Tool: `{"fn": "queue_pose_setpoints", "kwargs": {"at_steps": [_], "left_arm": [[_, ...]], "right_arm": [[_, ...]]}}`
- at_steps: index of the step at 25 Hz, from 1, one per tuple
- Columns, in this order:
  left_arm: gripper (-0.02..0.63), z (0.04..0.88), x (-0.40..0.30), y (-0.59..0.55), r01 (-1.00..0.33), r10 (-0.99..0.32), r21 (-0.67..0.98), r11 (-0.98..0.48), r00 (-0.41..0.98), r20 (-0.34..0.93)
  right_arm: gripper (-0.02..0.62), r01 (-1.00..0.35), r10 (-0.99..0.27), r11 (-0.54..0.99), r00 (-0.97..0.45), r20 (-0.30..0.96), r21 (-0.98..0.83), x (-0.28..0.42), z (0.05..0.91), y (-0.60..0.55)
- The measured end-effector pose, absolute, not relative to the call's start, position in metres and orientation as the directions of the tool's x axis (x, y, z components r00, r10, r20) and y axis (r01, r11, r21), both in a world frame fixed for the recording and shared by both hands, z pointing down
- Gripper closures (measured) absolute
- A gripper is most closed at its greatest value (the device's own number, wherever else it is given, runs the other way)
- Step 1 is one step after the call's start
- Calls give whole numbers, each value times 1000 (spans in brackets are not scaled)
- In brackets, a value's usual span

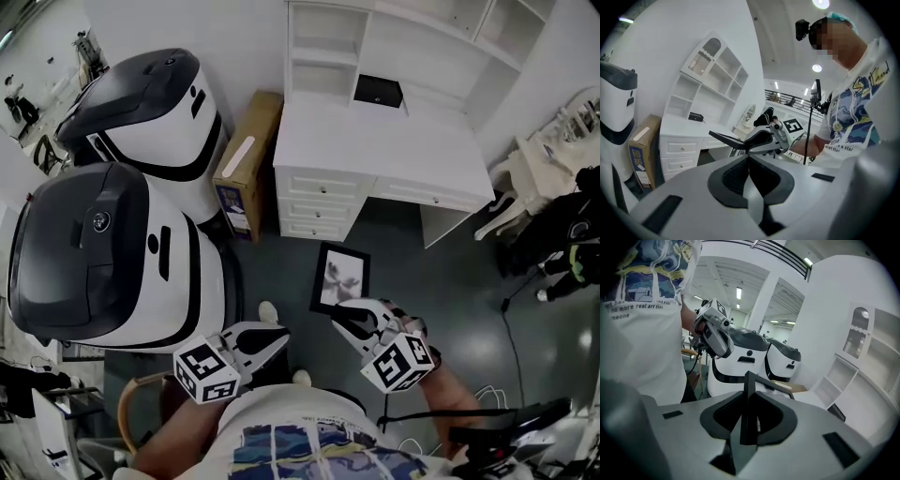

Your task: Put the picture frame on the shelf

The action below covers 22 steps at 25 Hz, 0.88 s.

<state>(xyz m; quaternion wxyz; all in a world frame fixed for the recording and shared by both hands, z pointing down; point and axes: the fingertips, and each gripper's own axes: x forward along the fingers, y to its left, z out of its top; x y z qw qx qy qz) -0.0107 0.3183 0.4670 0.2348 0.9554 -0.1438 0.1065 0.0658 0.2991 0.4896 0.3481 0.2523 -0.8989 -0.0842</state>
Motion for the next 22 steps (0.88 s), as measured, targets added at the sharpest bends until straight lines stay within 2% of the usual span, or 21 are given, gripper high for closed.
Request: {"fn": "queue_pose_setpoints", "kwargs": {"at_steps": [12, 22], "left_arm": [[592, 442, -4, 130, -204, -128, 399, -894, 969, 210], [592, 437, -20, 15, -220, -150, 392, -893, 968, 202]], "right_arm": [[495, -445, -593, 803, -544, 593, 396, 70, 455, 110], [495, -417, -617, 787, -541, 572, 454, 69, 433, -35]]}}
